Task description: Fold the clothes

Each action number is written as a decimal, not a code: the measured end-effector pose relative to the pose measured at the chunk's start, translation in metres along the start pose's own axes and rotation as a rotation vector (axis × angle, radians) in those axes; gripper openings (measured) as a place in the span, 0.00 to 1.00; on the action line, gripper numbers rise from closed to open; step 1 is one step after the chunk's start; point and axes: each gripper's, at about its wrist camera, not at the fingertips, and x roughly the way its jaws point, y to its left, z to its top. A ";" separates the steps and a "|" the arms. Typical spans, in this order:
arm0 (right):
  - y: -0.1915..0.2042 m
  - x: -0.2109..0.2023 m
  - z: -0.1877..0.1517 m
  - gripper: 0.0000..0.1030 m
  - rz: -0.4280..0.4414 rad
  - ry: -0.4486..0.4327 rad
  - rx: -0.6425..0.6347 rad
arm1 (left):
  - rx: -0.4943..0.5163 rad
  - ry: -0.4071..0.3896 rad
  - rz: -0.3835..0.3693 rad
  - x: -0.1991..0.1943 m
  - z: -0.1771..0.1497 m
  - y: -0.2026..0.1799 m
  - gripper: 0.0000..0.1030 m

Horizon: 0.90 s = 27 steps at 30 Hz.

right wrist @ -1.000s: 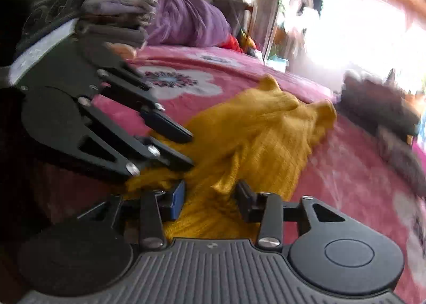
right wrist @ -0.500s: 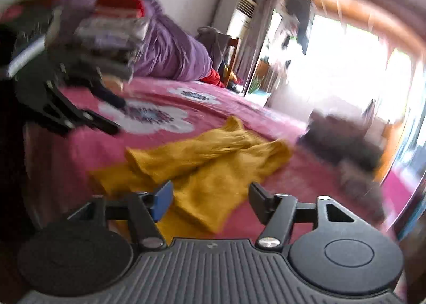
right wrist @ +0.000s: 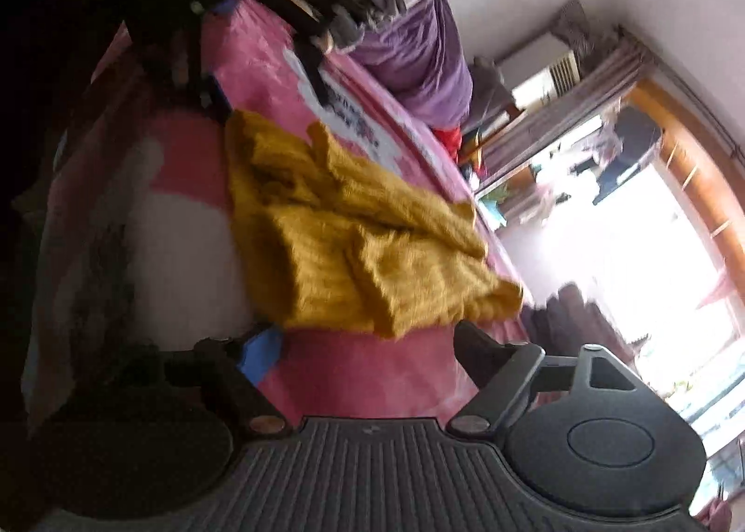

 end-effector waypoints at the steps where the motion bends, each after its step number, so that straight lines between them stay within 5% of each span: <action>1: 0.001 0.003 0.002 0.78 0.000 -0.017 -0.019 | 0.018 -0.017 -0.004 0.005 0.002 0.000 0.54; 7: -0.006 0.018 0.004 0.80 0.036 -0.082 -0.040 | 0.004 -0.101 0.011 0.018 0.000 0.008 0.69; 13: -0.021 0.023 0.003 0.78 0.102 -0.132 -0.022 | -0.088 -0.172 -0.074 0.028 -0.009 0.027 0.80; 15: -0.032 0.026 0.001 0.59 0.192 -0.133 0.024 | -0.074 -0.181 -0.128 0.030 -0.006 0.030 0.75; 17: -0.039 0.028 0.002 0.40 0.294 -0.133 0.063 | -0.049 -0.181 -0.225 0.031 0.003 0.036 0.45; 20: -0.064 0.033 0.010 0.31 0.400 -0.135 0.127 | -0.051 -0.152 -0.320 0.037 0.014 0.051 0.35; 27: -0.143 0.040 0.015 0.29 0.495 -0.227 0.279 | -0.347 -0.173 -0.477 0.045 0.015 0.126 0.29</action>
